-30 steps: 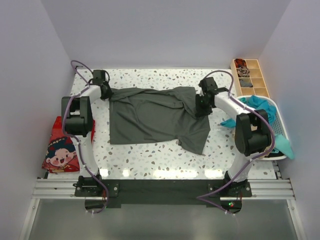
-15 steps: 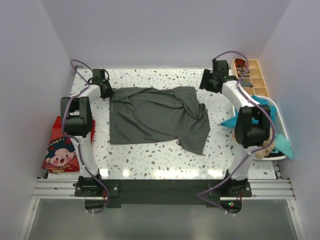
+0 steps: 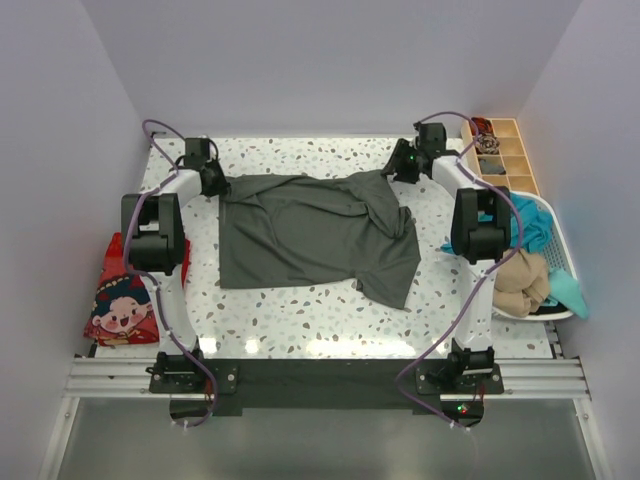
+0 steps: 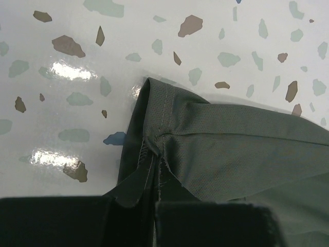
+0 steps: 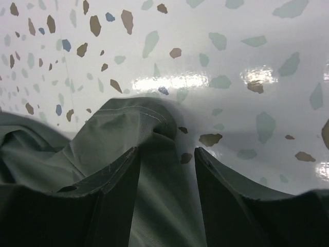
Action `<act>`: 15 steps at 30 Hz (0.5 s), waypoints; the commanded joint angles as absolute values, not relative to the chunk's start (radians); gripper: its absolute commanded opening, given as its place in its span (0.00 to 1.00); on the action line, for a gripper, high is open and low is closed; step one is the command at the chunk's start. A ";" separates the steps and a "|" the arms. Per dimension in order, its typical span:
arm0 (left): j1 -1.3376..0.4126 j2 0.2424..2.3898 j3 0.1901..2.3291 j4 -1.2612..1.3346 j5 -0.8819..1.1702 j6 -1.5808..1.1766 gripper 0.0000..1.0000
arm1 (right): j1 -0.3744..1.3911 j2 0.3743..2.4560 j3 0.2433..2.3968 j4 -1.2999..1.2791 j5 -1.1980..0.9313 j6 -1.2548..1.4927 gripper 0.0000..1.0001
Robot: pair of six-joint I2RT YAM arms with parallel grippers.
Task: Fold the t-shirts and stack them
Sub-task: Flatten out the tshirt
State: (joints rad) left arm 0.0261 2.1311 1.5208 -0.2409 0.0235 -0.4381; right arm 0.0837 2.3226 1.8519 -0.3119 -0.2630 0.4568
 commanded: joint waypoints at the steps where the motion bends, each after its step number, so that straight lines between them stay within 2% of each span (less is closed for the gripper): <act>1: 0.031 2.091 1.534 -0.201 0.032 -0.446 0.00 | 0.086 2.359 1.887 -0.301 -0.356 0.489 0.50; 8: 0.034 2.103 1.540 -0.212 0.035 -0.440 0.00 | 0.086 2.370 1.885 -0.305 -0.406 0.492 0.47; 9: 0.032 2.106 1.539 -0.212 0.037 -0.440 0.00 | 0.086 2.372 1.890 -0.305 -0.411 0.492 0.41; 10: 0.032 2.108 1.540 -0.210 0.038 -0.440 0.00 | 0.086 2.376 1.894 -0.307 -0.417 0.492 0.24; 13: 0.035 2.114 1.542 -0.206 0.052 -0.440 0.00 | 0.087 2.376 1.905 -0.296 -0.426 0.492 0.00; 15: 0.035 2.123 1.549 -0.206 0.066 -0.440 0.00 | 0.086 2.370 1.908 -0.272 -0.437 0.495 0.00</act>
State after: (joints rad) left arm 0.0261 2.1311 1.5208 -0.2413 0.0322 -0.4370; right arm 0.0849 2.3737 1.8599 -0.3138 -0.3897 0.4896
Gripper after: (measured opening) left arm 0.015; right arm 0.020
